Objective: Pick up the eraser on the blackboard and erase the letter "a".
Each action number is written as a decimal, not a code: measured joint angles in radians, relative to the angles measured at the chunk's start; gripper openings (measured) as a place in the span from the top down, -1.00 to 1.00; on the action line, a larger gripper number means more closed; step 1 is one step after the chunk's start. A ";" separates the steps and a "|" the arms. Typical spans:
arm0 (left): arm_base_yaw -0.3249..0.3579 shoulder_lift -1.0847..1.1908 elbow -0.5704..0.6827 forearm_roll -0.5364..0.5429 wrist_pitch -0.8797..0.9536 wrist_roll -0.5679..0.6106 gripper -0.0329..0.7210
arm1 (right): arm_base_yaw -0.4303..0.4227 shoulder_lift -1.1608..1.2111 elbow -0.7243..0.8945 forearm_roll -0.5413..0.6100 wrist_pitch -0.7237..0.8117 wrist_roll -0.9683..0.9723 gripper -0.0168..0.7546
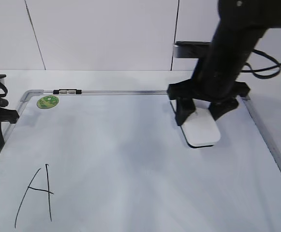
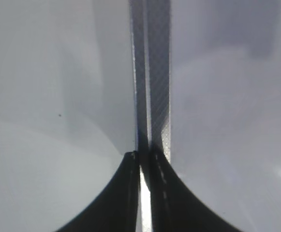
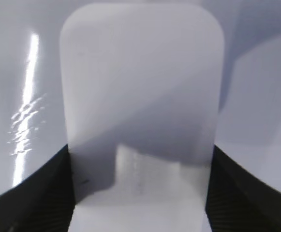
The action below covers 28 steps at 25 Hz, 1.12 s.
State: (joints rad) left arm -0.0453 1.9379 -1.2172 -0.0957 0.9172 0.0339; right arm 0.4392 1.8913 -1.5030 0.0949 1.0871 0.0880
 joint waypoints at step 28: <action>0.000 0.000 0.000 0.000 0.001 0.000 0.85 | -0.365 -0.137 0.282 -0.025 -0.151 -0.192 -0.44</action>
State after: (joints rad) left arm -0.0453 1.9379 -1.2172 -0.0959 0.9179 0.0339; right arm 0.0741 1.7547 -1.2214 0.0703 0.9361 -0.1041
